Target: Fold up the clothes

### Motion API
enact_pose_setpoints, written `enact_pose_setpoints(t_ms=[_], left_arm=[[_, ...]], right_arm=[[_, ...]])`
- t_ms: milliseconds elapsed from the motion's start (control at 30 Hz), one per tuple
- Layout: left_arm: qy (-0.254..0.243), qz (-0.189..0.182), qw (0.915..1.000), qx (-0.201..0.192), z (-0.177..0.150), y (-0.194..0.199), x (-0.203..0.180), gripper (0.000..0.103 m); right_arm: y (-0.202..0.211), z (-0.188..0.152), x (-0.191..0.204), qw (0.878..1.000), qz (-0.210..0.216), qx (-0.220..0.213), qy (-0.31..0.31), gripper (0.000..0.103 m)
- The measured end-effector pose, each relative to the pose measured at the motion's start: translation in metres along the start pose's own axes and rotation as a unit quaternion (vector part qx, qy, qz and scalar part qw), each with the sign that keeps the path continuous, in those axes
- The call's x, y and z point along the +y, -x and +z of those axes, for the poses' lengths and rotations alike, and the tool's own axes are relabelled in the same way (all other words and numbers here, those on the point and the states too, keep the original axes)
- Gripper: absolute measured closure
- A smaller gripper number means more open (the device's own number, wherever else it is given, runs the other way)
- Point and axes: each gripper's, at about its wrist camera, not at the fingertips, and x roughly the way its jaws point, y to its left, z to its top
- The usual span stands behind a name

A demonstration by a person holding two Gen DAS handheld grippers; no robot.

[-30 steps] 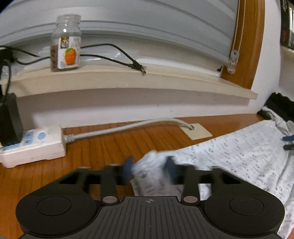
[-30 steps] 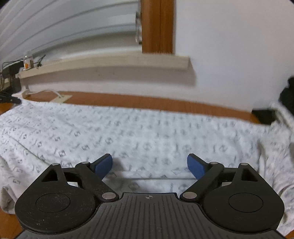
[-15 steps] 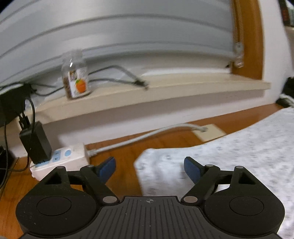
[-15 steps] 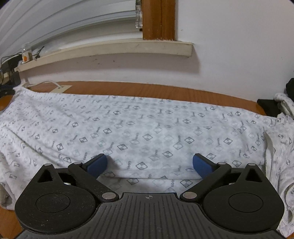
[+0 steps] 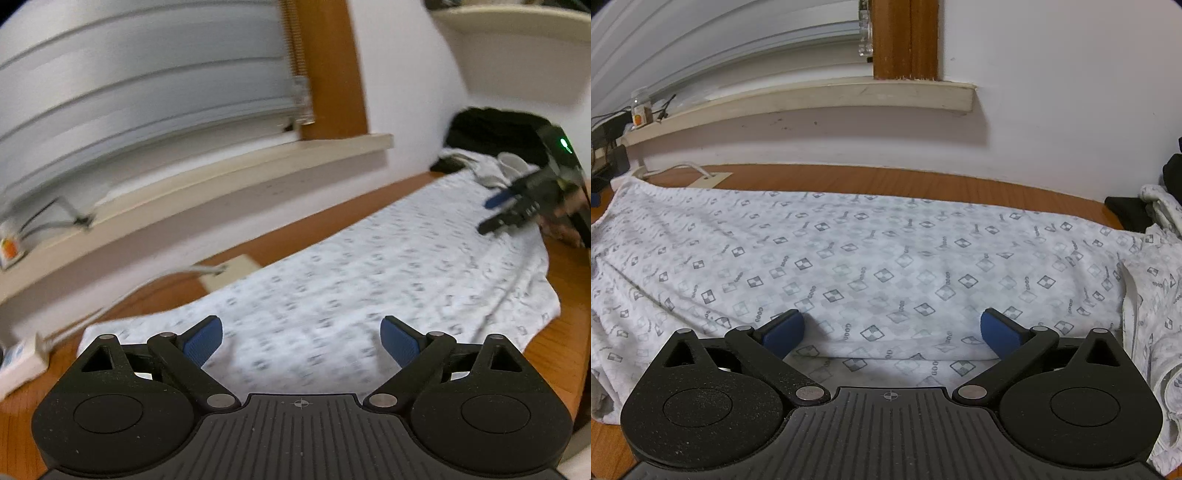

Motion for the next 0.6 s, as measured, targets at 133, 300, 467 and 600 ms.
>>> enact_pose_setpoints(t_ms=[133, 300, 467, 600], left_arm=[[-0.025, 0.0, 0.9997, -0.002, 0.001, -0.01, -0.019, 0.009], [-0.059, -0.001, 0.9983, -0.008, 0.021, -0.031, -0.018, 0.009], [-0.032, -0.064, 0.9974, 0.003, 0.049, -0.082, -0.005, 0.009], [-0.006, -0.111, 0.9935, 0.023, 0.061, -0.115, -0.009, 0.015]], right_arm=[[-0.001, 0.0, 0.0, 1.0, -0.001, 0.0, -0.001, 0.001], [0.007, 0.001, 0.007, 0.999, -0.008, -0.032, -0.002, 0.003], [0.018, 0.0, 0.049, 0.996, 0.076, -0.045, 0.006, 0.045], [0.028, -0.008, 0.085, 0.993, 0.105, -0.046, 0.03, 0.052]])
